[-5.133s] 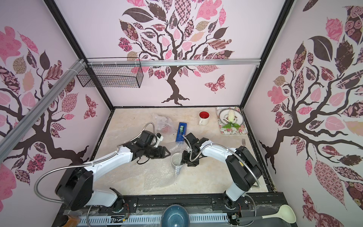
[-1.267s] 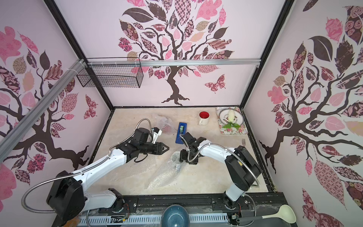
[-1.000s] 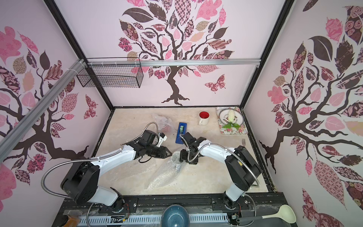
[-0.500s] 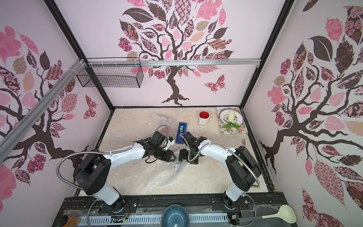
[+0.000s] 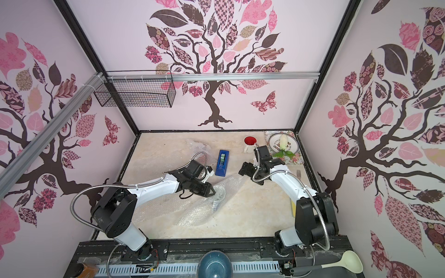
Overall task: Wrap mugs in bubble wrap
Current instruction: Wrap the mug in bubble wrap.
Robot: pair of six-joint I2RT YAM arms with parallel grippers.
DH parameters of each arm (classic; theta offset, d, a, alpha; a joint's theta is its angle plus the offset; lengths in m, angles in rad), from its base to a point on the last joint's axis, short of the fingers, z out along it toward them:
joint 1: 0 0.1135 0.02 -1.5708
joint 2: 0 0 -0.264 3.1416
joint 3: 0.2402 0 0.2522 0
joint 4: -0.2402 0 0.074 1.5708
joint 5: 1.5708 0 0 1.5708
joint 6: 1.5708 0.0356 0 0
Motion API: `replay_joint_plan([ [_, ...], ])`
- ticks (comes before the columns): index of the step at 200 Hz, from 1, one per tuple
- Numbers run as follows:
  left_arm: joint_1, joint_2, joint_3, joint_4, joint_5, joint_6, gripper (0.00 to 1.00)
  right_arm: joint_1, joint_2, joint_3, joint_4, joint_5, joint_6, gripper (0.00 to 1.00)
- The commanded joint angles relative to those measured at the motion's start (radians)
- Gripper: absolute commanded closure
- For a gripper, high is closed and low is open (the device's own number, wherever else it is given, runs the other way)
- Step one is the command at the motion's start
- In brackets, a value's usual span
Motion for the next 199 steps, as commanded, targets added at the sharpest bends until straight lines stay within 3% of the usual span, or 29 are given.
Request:
replay_joint_plan([
  [1, -0.005, 0.019, 0.035, -0.037, -0.037, 0.013, 0.64, -0.006, 0.125, 0.080, 0.069, -0.034, -0.085, 0.12],
  [24, -0.008, 0.023, 0.044, -0.037, -0.036, 0.007, 0.64, -0.017, 0.258, 0.156, 0.048, -0.050, -0.092, 0.19],
  [64, -0.011, 0.024, 0.052, -0.036, -0.041, -0.002, 0.65, -0.028, 0.330, 0.157, 0.071, 0.044, -0.051, 0.28],
  [120, -0.013, 0.032, 0.063, -0.037, -0.043, -0.002, 0.66, -0.044, 0.282, 0.201, -0.030, 0.190, -0.048, 0.27],
  [166, -0.014, 0.045, 0.071, -0.041, -0.040, 0.008, 0.66, -0.049, 0.345, 0.228, -0.045, 0.170, -0.063, 0.26],
  [199, -0.014, 0.051, 0.079, -0.042, -0.041, 0.006, 0.66, -0.049, 0.391, 0.216, -0.022, 0.132, -0.051, 0.31],
])
